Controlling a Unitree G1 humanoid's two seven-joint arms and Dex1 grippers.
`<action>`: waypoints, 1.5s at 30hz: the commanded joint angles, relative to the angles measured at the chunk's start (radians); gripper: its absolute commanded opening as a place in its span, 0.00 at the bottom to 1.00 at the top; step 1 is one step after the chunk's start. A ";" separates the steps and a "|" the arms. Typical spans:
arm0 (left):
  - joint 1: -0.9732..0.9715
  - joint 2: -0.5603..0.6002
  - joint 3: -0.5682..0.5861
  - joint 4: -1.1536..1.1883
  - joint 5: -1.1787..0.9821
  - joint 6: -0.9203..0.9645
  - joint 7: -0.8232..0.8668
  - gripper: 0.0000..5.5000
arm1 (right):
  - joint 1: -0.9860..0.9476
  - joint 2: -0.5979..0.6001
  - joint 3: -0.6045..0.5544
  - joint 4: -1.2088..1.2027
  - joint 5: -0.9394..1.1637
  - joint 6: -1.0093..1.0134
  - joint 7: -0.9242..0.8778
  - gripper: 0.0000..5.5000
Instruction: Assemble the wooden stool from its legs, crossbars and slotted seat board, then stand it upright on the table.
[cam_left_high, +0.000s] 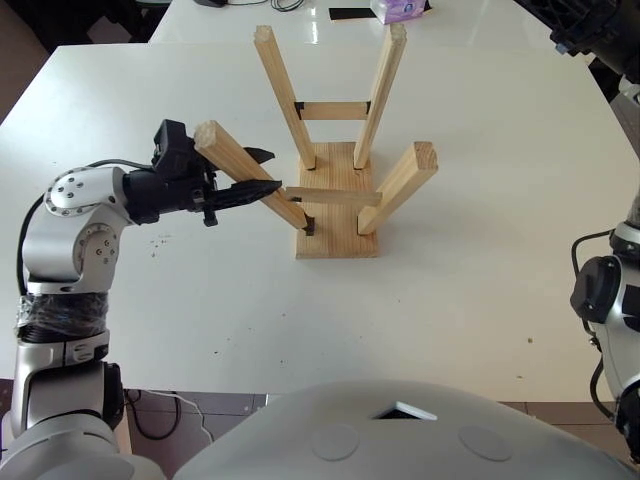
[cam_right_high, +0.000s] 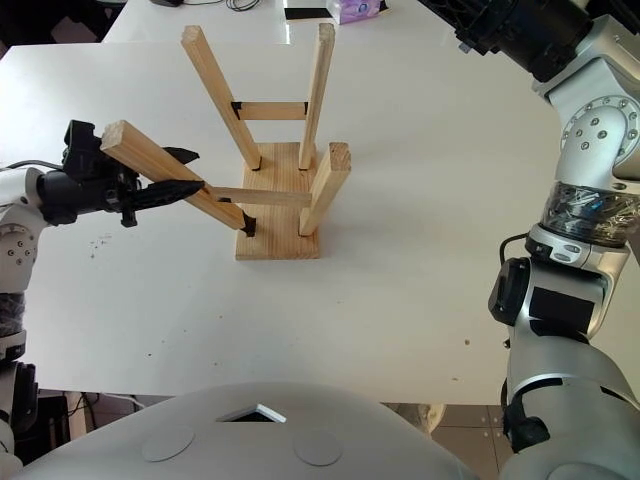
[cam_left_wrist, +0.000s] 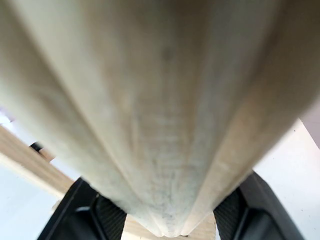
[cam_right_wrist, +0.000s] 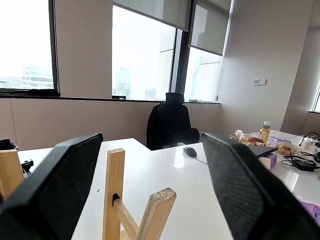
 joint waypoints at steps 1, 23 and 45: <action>0.000 -0.012 -0.004 -0.016 0.015 -0.011 0.005 0.37 | -0.026 -0.004 0.018 0.032 -0.007 -0.016 0.014 0.66; 0.097 0.108 -0.026 0.001 0.041 -0.020 -0.112 0.37 | 0.056 -0.019 0.004 -0.032 0.009 -0.018 -0.011 0.66; 0.221 0.135 -0.006 -0.105 0.082 -0.116 -0.045 0.37 | 0.125 -0.006 -0.001 -0.132 0.041 -0.002 -0.079 0.66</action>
